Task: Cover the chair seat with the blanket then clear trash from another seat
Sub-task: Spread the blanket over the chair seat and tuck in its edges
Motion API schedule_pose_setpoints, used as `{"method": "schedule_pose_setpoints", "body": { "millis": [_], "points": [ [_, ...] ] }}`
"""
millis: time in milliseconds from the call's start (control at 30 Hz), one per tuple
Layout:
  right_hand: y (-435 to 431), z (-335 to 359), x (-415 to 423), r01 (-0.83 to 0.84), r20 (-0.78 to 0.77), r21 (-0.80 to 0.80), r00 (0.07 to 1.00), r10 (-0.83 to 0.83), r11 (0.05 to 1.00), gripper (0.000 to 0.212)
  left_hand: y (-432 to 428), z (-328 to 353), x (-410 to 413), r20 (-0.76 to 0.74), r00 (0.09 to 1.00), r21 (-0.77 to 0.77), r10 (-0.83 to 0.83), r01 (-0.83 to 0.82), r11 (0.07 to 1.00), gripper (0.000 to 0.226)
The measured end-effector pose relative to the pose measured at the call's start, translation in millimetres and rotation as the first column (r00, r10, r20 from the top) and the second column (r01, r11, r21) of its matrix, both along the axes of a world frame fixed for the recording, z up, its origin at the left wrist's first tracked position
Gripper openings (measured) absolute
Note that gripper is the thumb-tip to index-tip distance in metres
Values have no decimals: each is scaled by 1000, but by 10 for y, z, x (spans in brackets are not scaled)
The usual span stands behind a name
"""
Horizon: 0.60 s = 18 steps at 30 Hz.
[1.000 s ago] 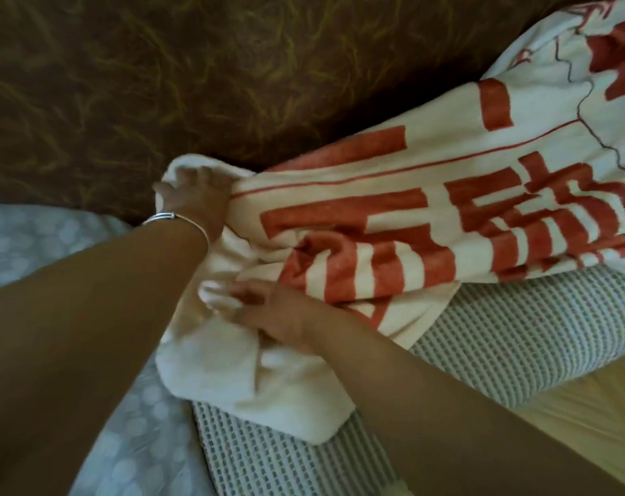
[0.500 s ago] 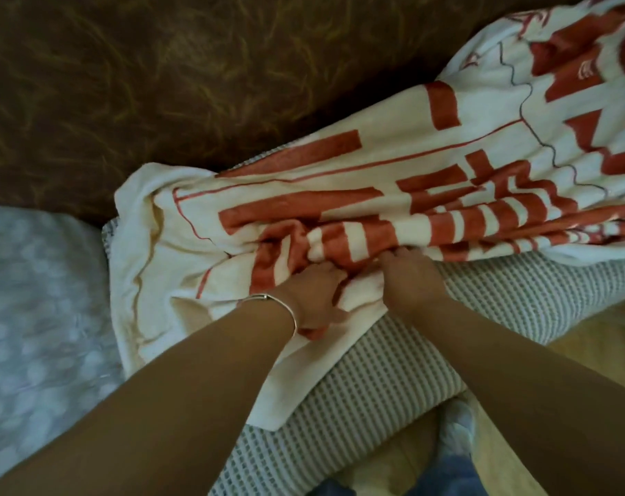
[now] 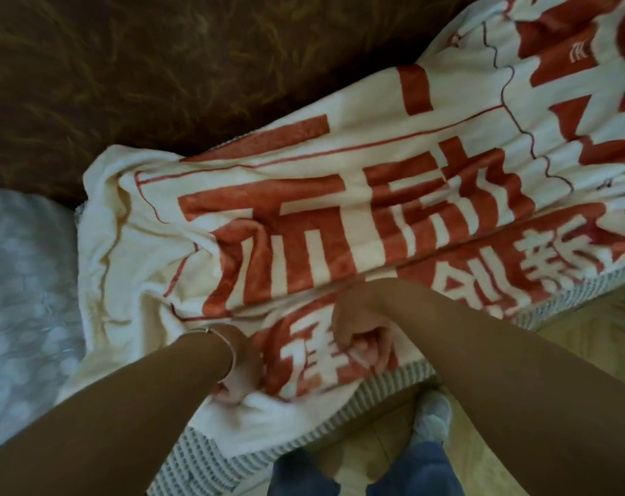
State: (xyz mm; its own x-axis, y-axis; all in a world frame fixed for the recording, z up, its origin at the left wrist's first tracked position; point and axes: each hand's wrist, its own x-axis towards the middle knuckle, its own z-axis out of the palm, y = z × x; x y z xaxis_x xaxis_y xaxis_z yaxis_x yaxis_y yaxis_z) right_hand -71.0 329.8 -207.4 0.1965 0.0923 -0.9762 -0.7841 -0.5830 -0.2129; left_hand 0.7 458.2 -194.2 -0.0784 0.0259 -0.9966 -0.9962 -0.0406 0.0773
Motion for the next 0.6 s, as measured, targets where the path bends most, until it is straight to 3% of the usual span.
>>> {"method": "schedule_pose_setpoints", "body": {
  "millis": [33,100,133,167,200,233,267,300,333,367,400,500,567,600],
  "points": [
    [-6,-14,1,-43,45,-15,998,43,999,23,9,49,-15,-29,997,33,71,-70,997,53],
    [-64,-53,38,-277,240,-257,910,339,926,41,49,-7,30,-89,938,1,336,-337,942,46],
    [-105,-75,50,-326,323,-396,826,463,859,48,40,-71,74,-142,845,-99,516,-531,842,41],
    [-162,-71,61,-331,352,-467,781,516,820,55,15,-148,132,-205,724,-286,658,-688,667,35],
    [-215,-80,54,-341,343,-494,768,540,799,64,-34,-205,194,-271,648,-511,712,-724,464,31],
    [-248,-82,37,-363,313,-498,772,553,788,73,-80,-272,247,-309,640,-689,704,-661,299,38],
    [-258,-86,10,-383,283,-505,773,568,774,76,-122,-330,275,-295,673,-798,679,-564,212,54],
    [-243,-93,-17,-385,278,-529,763,583,756,70,-133,-382,284,-208,727,-839,654,-476,263,71],
    [-207,-110,-49,-372,304,-565,736,605,737,56,-131,-384,257,-109,765,-824,635,-427,373,83],
    [-170,-124,-79,-360,334,-599,699,632,715,42,-98,-404,234,-55,780,-789,623,-416,452,86],
    [-144,-142,-98,-359,346,-615,678,649,702,34,-46,-432,199,-44,768,-764,639,-438,474,80],
    [-91,-148,-105,-396,322,-593,681,657,701,31,74,-425,143,-78,718,-757,692,-494,427,38],
    [-87,-87,-56,-457,285,-512,708,646,727,24,73,-380,151,-73,754,-673,652,-520,526,26],
    [-97,-46,-32,-513,247,-435,723,646,740,18,77,-358,142,-116,757,-555,643,-586,590,21]
  ]
}}
